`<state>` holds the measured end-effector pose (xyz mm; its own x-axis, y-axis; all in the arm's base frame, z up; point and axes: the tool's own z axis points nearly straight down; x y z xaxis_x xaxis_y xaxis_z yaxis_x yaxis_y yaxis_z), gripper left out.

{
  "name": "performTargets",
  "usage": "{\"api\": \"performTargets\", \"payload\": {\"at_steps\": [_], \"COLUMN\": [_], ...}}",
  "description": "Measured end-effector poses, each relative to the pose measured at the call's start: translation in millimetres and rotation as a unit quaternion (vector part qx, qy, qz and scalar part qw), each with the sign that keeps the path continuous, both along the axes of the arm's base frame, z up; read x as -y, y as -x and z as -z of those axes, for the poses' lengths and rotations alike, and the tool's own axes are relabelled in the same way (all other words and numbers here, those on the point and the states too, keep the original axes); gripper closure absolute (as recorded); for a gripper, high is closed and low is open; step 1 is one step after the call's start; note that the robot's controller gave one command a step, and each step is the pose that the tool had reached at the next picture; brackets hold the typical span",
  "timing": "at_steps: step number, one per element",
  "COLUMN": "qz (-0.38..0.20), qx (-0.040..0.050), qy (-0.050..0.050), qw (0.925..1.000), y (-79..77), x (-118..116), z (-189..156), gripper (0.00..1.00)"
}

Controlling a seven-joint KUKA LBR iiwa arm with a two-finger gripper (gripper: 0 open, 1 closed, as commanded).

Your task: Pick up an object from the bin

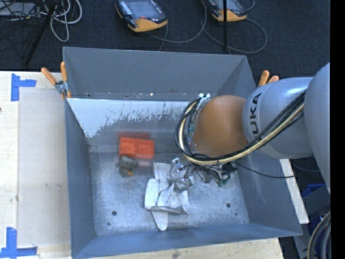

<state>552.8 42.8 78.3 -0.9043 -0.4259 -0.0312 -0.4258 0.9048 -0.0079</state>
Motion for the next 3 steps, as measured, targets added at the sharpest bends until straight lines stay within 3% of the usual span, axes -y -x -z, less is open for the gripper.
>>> {"api": "performTargets", "payload": {"at_steps": [3], "qz": [0.001], "qx": [-0.0001], "qy": [0.000], "qw": [1.0000], "y": [0.0], "x": [0.0], "z": [0.0], "gripper": [1.00]}}
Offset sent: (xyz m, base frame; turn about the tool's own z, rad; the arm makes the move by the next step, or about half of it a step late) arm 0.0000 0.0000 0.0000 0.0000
